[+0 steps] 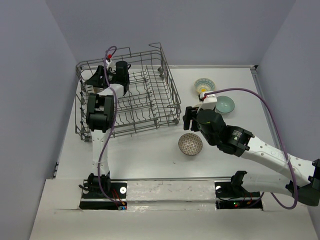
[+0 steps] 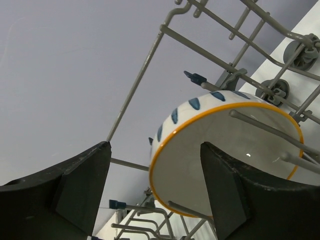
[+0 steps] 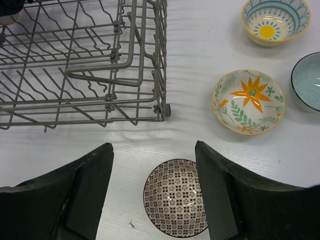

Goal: Load the bowls into the dish rack

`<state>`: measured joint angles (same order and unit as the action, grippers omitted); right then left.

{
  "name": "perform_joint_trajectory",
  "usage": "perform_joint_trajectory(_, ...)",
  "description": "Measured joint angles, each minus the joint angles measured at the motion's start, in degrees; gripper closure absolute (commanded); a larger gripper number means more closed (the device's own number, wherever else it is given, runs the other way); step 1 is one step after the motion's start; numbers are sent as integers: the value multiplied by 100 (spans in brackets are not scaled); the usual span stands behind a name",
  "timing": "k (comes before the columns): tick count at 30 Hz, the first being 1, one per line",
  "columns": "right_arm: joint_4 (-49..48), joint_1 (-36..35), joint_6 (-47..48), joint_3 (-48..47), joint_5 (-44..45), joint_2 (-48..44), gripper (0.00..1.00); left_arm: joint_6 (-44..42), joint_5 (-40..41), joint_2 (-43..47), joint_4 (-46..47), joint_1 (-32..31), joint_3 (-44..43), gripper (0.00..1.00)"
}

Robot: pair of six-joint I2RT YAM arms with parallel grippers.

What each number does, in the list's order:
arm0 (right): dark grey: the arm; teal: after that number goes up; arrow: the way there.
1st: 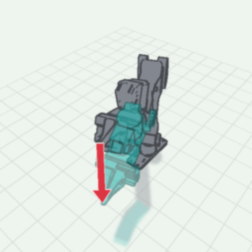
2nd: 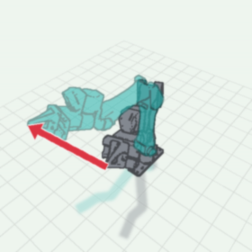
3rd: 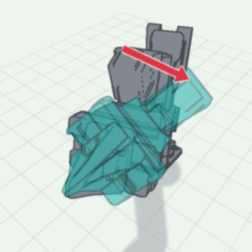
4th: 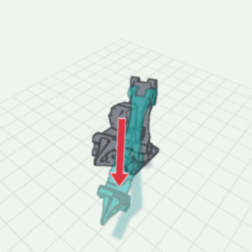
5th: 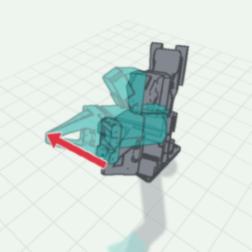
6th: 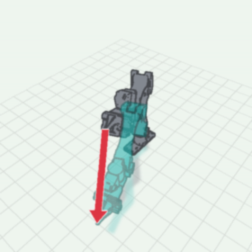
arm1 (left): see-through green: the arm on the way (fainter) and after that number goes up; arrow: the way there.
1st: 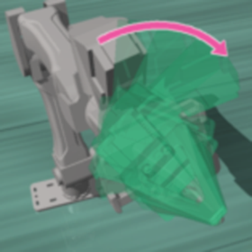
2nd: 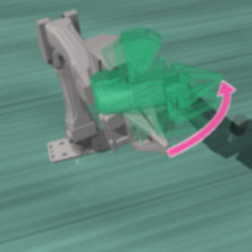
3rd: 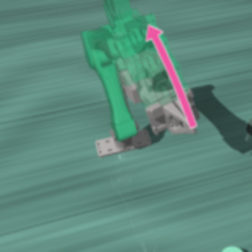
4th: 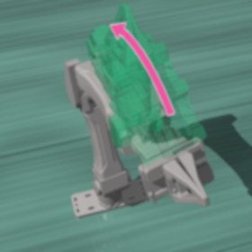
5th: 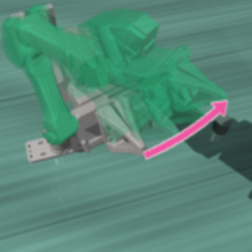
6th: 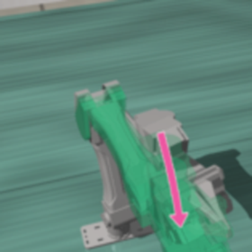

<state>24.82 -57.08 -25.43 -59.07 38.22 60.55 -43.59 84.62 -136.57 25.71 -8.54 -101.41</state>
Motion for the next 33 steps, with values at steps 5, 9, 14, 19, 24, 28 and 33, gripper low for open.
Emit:
perform_joint_trajectory(5,0,0,17,0,70,4,28,-92,2,260,24,-50,0,11)
perform_joint_trajectory(9,0,0,24,0,109,33,28,-109,-24,503,37,-116,0,9)
perform_joint_trajectory(14,0,0,42,0,192,61,28,-116,-15,549,83,-260,2,8)
perform_joint_trajectory(19,2,0,55,-2,321,63,28,-116,-15,560,109,-398,4,7)
perform_joint_trajectory(24,17,0,55,-2,446,63,28,-107,-13,575,109,-551,55,5)
perform_joint_trajectory(28,55,0,57,-31,623,63,28,-96,-20,739,66,-745,149,2)
perform_joint_trajectory(33,72,0,68,-160,953,63,27,170,-251,1379,-367,-1405,103,1)
